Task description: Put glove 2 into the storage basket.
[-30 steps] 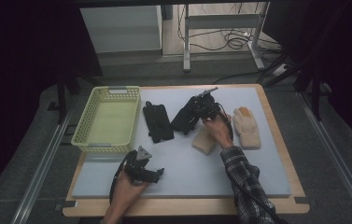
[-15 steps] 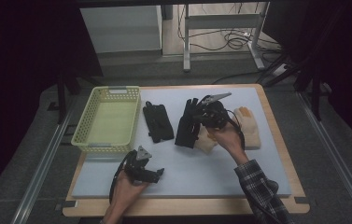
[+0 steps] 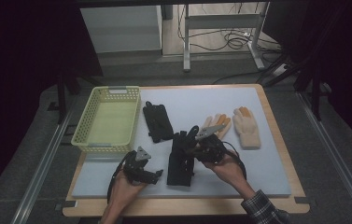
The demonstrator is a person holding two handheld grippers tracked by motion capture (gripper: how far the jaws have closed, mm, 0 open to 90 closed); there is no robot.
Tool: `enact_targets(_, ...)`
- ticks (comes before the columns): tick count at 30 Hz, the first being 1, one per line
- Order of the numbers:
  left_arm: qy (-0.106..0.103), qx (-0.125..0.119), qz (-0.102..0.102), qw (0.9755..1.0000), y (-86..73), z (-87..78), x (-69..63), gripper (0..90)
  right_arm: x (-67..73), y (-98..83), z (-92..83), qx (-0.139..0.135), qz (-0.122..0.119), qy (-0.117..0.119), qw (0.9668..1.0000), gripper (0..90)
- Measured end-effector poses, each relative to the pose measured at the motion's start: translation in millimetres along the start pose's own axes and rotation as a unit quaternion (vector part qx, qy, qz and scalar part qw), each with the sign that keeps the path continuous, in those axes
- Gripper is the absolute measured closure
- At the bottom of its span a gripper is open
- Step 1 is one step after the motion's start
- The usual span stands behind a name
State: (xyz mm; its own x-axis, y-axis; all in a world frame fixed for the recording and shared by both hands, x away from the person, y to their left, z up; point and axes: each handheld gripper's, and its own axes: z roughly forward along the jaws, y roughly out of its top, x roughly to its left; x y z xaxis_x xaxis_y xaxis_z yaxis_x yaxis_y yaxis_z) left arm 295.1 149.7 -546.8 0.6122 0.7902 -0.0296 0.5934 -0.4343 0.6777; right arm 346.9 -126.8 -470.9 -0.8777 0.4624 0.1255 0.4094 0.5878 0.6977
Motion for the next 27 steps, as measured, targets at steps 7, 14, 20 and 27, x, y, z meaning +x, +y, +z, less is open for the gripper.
enact_targets(7, 0.034, -0.009, 0.002, 0.9994, -11.2, -9.3, 14.5, 1.7, -2.7, -22.0, 26.6, 0.028, -0.012, 0.003, 0.9995, 86.4)
enact_targets(14, 0.008, -0.012, -0.019, 0.9997, -14.0, -6.7, 21.5, 1.5, -12.1, -17.0, 21.5, 0.007, -0.013, -0.015, 0.9998, 65.2)
enact_targets(20, 0.008, -0.013, -0.022, 0.9997, -14.2, -6.6, 21.5, 1.5, -31.0, 11.9, 22.1, -0.020, 0.001, -0.033, 0.9992, 59.9)
enact_targets(27, 0.008, -0.012, -0.020, 0.9997, -14.4, -6.6, 21.8, 1.6, -54.2, 57.8, 53.2, -0.022, -0.001, -0.060, 0.9979, 73.1)
